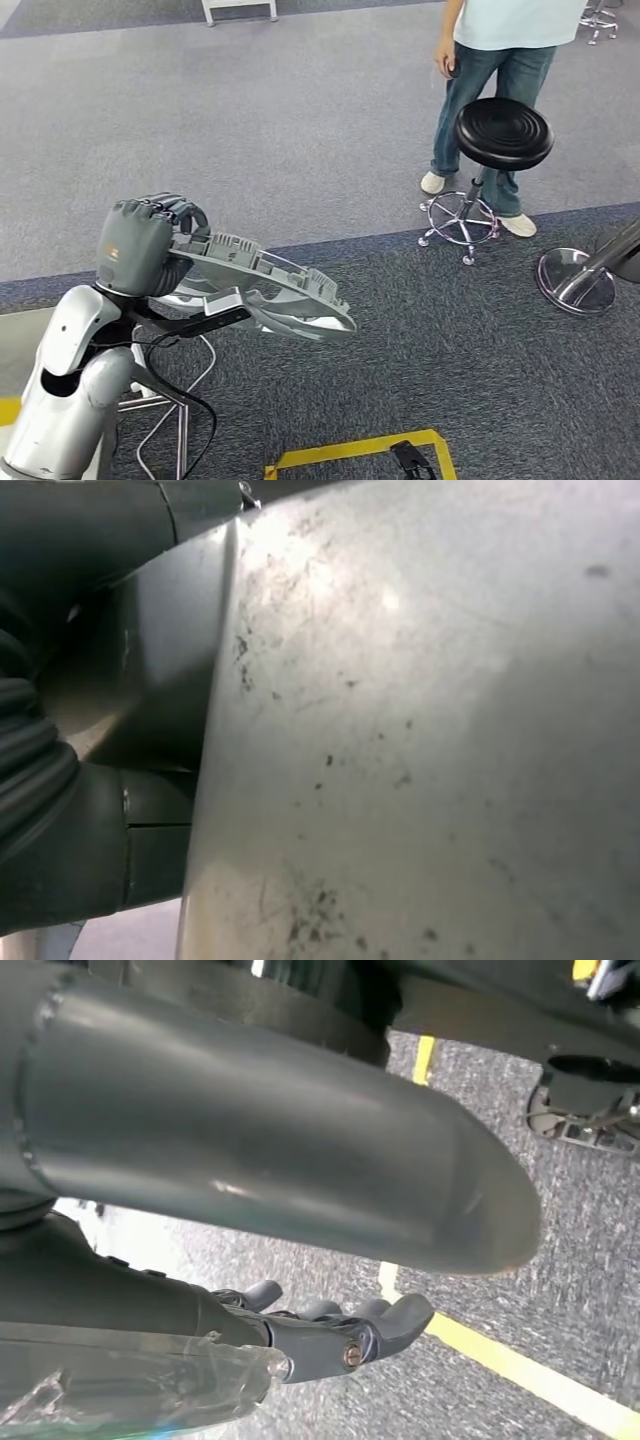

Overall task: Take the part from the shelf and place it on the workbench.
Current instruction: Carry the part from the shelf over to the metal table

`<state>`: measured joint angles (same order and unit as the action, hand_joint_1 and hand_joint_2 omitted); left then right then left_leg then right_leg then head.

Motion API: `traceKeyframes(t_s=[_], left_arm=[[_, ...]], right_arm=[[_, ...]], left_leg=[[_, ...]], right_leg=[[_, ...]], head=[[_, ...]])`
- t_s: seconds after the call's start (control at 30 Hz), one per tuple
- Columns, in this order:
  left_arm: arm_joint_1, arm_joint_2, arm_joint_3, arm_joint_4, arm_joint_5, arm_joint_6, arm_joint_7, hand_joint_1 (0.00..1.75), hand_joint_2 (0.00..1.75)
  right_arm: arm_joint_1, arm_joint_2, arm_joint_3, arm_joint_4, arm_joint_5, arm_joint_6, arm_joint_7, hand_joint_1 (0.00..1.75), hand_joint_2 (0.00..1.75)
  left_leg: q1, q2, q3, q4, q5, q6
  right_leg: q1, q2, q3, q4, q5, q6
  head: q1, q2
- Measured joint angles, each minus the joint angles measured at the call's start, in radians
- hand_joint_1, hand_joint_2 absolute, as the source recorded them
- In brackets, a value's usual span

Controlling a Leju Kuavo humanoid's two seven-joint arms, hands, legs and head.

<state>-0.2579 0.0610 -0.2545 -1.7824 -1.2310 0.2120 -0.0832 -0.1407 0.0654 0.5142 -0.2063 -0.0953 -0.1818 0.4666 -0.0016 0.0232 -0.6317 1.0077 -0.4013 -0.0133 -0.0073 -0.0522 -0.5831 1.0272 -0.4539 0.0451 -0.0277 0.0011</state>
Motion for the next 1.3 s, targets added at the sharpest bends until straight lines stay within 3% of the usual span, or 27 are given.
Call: traceKeyframes(t_s=[0.07,0.13,0.23,0.27,0.3,0.33,0.4,0.43,0.5,0.57,0.6,0.67,0.73,0.77,0.8,0.83,0.9,0.93,1.0,1.1,1.17,1.23,1.27,1.3], left_arm=[[0.002,0.001,0.005,0.001,0.0,0.0,0.0,1.57,1.75],[0.002,0.002,0.01,0.001,-0.001,0.0,0.0,1.57,1.75],[0.002,0.003,0.016,0.003,-0.001,0.0,0.0,1.57,1.75],[0.002,0.003,0.017,0.005,-0.001,0.0,0.0,1.57,1.75],[0.003,0.003,0.018,0.006,-0.001,0.0,0.0,1.57,1.75],[0.003,0.003,0.02,0.007,-0.001,0.0,0.0,1.57,1.75],[0.003,0.003,0.022,0.008,-0.001,0.001,0.0,1.57,1.75],[0.002,0.003,0.024,0.008,0.001,0.001,0.0,1.57,1.75],[-0.001,0.004,0.032,0.009,0.01,0.002,0.0,1.57,1.75],[-0.004,0.004,0.045,0.009,0.022,0.002,0.0,1.57,1.75],[-0.007,0.004,0.051,0.009,0.026,0.002,0.0,1.57,1.75],[-0.015,0.005,0.061,0.009,0.031,0.002,0.0,1.57,1.75],[-0.02,0.004,0.067,0.009,0.034,0.001,0.0,1.57,1.75],[-0.02,0.004,0.069,0.01,0.035,0.001,0.0,1.57,1.75],[-0.02,0.004,0.07,0.01,0.037,0.001,0.0,1.57,1.75],[-0.021,0.004,0.072,0.01,0.039,0.001,0.0,1.57,1.75],[-0.027,0.005,0.079,0.01,0.048,0.001,0.0,1.57,1.75],[-0.033,0.006,0.084,0.01,0.055,0.0,0.0,1.57,1.75],[-0.048,0.007,0.095,0.01,0.067,-0.004,0.0,1.57,1.75],[-0.062,0.01,0.116,0.01,0.078,-0.01,0.0,1.57,1.75],[-0.073,0.012,0.126,0.01,0.08,-0.011,0.0,1.57,1.75],[-0.08,0.013,0.13,0.01,0.08,-0.012,0.0,1.57,1.75],[-0.08,0.013,0.131,0.01,0.081,-0.013,0.0,1.57,1.75],[-0.08,0.013,0.133,0.01,0.081,-0.015,0.0,1.57,1.75]], right_arm=[[-0.001,0.0,0.0,-0.001,0.0,0.001,0.0,0.0,0.0],[-0.002,0.0,0.0,-0.003,0.0,0.001,0.001,0.0,0.0],[-0.001,0.0,0.0,-0.003,0.0,0.001,-0.002,0.0,0.0],[-0.001,0.0,0.0,-0.003,0.0,0.001,-0.003,0.0,0.0],[0.0,0.0,0.0,-0.003,0.0,0.001,-0.003,0.0,0.0],[0.0,0.0,0.0,-0.003,0.0,0.001,-0.003,0.0,0.0],[-0.001,0.0,0.0,-0.003,0.0,0.001,-0.003,0.0,0.0],[-0.002,0.0,0.0,-0.003,0.0,0.001,-0.004,0.0,0.0],[-0.003,0.0,0.0,-0.003,0.001,0.001,-0.008,0.0,0.0],[-0.004,0.0,0.0,-0.003,0.002,0.001,-0.007,0.0,0.0],[-0.005,0.0,0.0,-0.003,0.002,0.001,-0.002,0.0,0.0],[-0.006,0.0,0.0,-0.004,0.004,0.0,0.006,0.0,0.0],[-0.005,0.0,0.0,-0.004,0.005,0.0,0.007,0.0,0.0],[-0.004,0.0,0.0,-0.004,0.005,0.0,0.007,0.0,0.0],[-0.004,0.0,0.0,-0.004,0.005,0.001,0.007,0.0,0.0],[-0.004,0.0,0.0,-0.004,0.006,0.001,0.007,0.0,0.0],[-0.004,0.0,0.0,-0.004,0.006,0.001,0.007,0.0,0.0],[-0.004,0.0,0.0,-0.004,0.006,0.002,0.008,0.0,0.0],[-0.004,0.0,0.0,-0.004,0.007,0.002,0.008,0.0,0.0],[-0.005,0.0,0.0,-0.004,0.008,0.003,0.008,0.0,0.0],[-0.005,0.0,0.0,-0.004,0.009,0.004,0.007,0.0,0.0],[-0.004,0.0,0.0,-0.004,0.009,0.004,0.005,0.0,0.0],[-0.003,0.0,0.0,-0.004,0.009,0.004,0.004,0.0,0.0],[-0.002,0.0,0.0,-0.004,0.009,0.005,0.004,0.0,0.0]], left_leg=[[-0.001,-0.014,0.001,-0.001,0.0,0.014],[0.0,-0.026,0.007,-0.004,0.0,0.027],[-0.001,-0.044,0.01,-0.004,-0.003,0.038],[-0.003,-0.052,0.011,-0.004,-0.004,0.039],[-0.004,-0.06,0.012,-0.004,-0.005,0.04],[-0.004,-0.069,0.014,-0.004,-0.006,0.039],[-0.005,-0.084,0.018,-0.002,-0.009,0.036],[-0.006,-0.09,0.017,-0.001,-0.009,0.033],[-0.004,-0.1,0.012,0.0,-0.007,0.023],[0.0,-0.102,0.009,0.001,-0.008,0.013],[0.0,-0.093,0.005,0.011,-0.016,0.008],[0.0,-0.063,-0.031,0.086,-0.061,-0.001],[0.002,-0.044,-0.098,0.218,-0.118,-0.009],[0.004,-0.042,-0.122,0.264,-0.129,-0.013],[0.007,-0.041,-0.131,0.277,-0.122,-0.015],[0.009,-0.039,-0.119,0.251,-0.097,-0.016],[0.011,-0.019,-0.053,0.122,-0.03,-0.018],[0.009,-0.007,-0.022,0.059,-0.01,-0.016],[0.004,0.005,0.007,0.0,-0.003,-0.009],[0.002,-0.012,0.01,-0.007,-0.003,0.012],[0.005,-0.023,0.014,-0.01,-0.002,0.025],[0.003,-0.034,0.015,-0.01,-0.003,0.031],[0.002,-0.041,0.015,-0.01,-0.004,0.032],[0.002,-0.048,0.016,-0.01,-0.004,0.033]], right_leg=[[-0.005,-0.005,0.004,0.0,-0.007,0.011],[-0.008,0.016,-0.019,0.055,-0.041,0.019],[-0.004,0.047,-0.123,0.252,-0.121,0.018],[-0.002,0.05,-0.147,0.289,-0.126,0.016],[-0.002,0.051,-0.154,0.287,-0.11,0.013],[-0.001,0.053,-0.139,0.244,-0.076,0.01],[-0.002,0.072,-0.077,0.104,-0.003,0.003],[-0.003,0.083,-0.05,0.049,0.016,0.002],[-0.001,0.095,-0.029,0.01,0.019,-0.001],[0.0,0.088,-0.026,0.004,0.022,-0.008],[-0.001,0.083,-0.023,0.0,0.024,-0.014],[-0.004,0.07,-0.018,-0.005,0.025,-0.023],[-0.003,0.055,-0.017,-0.006,0.023,-0.027],[-0.003,0.048,-0.017,-0.006,0.022,-0.028],[-0.004,0.041,-0.016,-0.006,0.021,-0.028],[-0.004,0.035,-0.015,-0.006,0.02,-0.027],[-0.003,0.025,-0.011,-0.005,0.016,-0.021],[-0.001,0.021,-0.01,-0.004,0.014,-0.017],[0.004,0.011,-0.009,-0.003,0.01,-0.008],[0.0,0.003,-0.009,0.002,0.0,0.008],[-0.002,0.023,-0.044,0.077,-0.042,0.016],[-0.002,0.044,-0.114,0.217,-0.101,0.017],[-0.002,0.048,-0.146,0.273,-0.116,0.017],[-0.001,0.05,-0.162,0.292,-0.112,0.016]], head=[[0.0,0.0],[0.005,0.0],[0.011,0.0],[0.011,0.0],[0.011,0.0],[0.011,0.0],[0.011,0.0],[0.011,0.0],[0.01,0.0],[0.01,0.0],[0.009,0.0],[0.005,0.0],[0.003,0.0],[0.003,0.0],[0.003,0.0],[0.003,0.0],[0.003,0.0],[0.002,0.0],[0.005,0.0],[0.008,0.0],[0.014,0.0],[0.021,0.0],[0.022,0.0],[0.022,0.0]])
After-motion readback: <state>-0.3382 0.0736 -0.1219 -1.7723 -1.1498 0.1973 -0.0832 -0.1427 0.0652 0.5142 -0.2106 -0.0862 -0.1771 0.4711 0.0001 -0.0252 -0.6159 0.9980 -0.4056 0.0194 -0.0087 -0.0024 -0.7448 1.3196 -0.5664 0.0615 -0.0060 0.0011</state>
